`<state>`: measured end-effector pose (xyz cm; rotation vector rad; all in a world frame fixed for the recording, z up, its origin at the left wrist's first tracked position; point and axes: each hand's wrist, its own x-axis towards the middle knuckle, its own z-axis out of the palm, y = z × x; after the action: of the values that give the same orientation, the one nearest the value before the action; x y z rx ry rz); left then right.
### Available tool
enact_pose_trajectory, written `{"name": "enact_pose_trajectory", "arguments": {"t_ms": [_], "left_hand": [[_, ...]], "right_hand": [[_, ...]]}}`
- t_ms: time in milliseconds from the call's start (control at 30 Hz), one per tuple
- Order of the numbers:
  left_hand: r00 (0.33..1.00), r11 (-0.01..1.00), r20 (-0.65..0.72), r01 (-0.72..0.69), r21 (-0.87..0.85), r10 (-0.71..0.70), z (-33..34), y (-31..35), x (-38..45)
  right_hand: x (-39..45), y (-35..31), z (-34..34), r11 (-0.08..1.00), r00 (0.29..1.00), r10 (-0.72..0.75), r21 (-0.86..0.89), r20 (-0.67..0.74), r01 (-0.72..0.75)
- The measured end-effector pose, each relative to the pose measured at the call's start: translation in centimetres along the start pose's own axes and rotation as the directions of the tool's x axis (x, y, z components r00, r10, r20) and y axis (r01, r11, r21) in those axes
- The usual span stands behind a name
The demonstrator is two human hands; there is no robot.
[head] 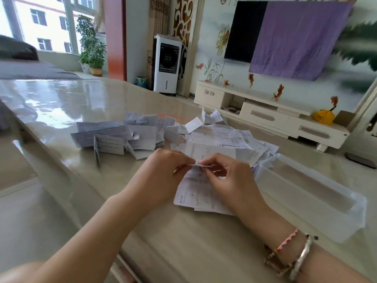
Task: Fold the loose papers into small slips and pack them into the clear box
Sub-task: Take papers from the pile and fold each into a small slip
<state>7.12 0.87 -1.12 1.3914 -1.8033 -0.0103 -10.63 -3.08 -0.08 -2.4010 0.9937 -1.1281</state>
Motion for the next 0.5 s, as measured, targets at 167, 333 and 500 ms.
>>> {"name": "enact_pose_trajectory", "arguments": {"t_ms": [167, 333, 500], "left_hand": [[0.997, 0.998, 0.021, 0.069, 0.007, -0.069, 0.1, -0.2, 0.4], [0.992, 0.993, 0.062, 0.112, 0.022, -0.113, 0.3, 0.5, 0.5], [0.979, 0.946, 0.023, 0.189, 0.264, -0.202, -1.3, 1.0, 0.4]], "right_hand": [[0.3, 0.6, 0.3, 1.000, 1.000, -0.010, -0.021, 0.018, 0.010], [0.0, 0.3, -0.5, 1.000, 0.999, 0.015, -0.022, 0.045, -0.014], [1.4, -0.7, -1.2, 0.989, 0.988, 0.119, 0.075, 0.097, -0.127]]}}
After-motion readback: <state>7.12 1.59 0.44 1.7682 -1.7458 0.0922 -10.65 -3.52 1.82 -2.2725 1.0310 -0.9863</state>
